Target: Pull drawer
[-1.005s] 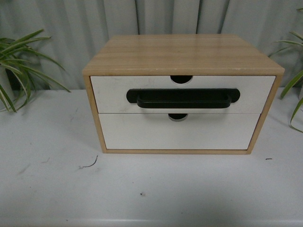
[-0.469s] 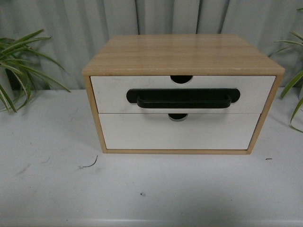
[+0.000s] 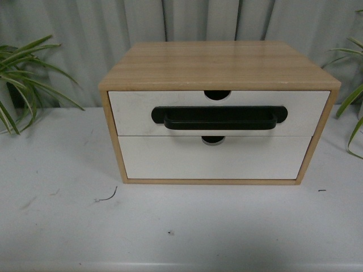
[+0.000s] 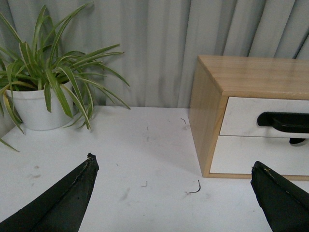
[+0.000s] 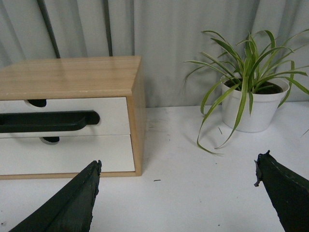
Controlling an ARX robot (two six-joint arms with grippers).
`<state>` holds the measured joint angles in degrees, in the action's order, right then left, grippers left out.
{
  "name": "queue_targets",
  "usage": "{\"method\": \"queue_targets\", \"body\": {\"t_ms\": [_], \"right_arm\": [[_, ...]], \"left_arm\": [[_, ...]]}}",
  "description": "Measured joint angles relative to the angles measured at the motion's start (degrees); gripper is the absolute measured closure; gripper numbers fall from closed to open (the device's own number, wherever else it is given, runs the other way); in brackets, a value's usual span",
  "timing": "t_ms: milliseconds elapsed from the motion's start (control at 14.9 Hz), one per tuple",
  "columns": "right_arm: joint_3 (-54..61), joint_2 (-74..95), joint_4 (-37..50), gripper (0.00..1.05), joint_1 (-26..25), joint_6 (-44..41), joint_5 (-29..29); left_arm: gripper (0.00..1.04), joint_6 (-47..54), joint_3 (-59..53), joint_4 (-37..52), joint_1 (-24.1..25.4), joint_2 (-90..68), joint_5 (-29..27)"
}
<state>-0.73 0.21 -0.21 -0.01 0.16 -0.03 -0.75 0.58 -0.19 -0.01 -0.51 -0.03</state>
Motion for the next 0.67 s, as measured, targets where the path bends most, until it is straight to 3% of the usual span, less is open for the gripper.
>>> {"method": "queue_targets", "body": {"t_ms": [670], "right_arm": [[0.0, 0.0, 0.0, 0.06, 0.0, 0.0, 0.0]], "left_arm": [[0.07, 0.0, 0.0, 0.0, 0.0, 0.0, 0.0]]}}
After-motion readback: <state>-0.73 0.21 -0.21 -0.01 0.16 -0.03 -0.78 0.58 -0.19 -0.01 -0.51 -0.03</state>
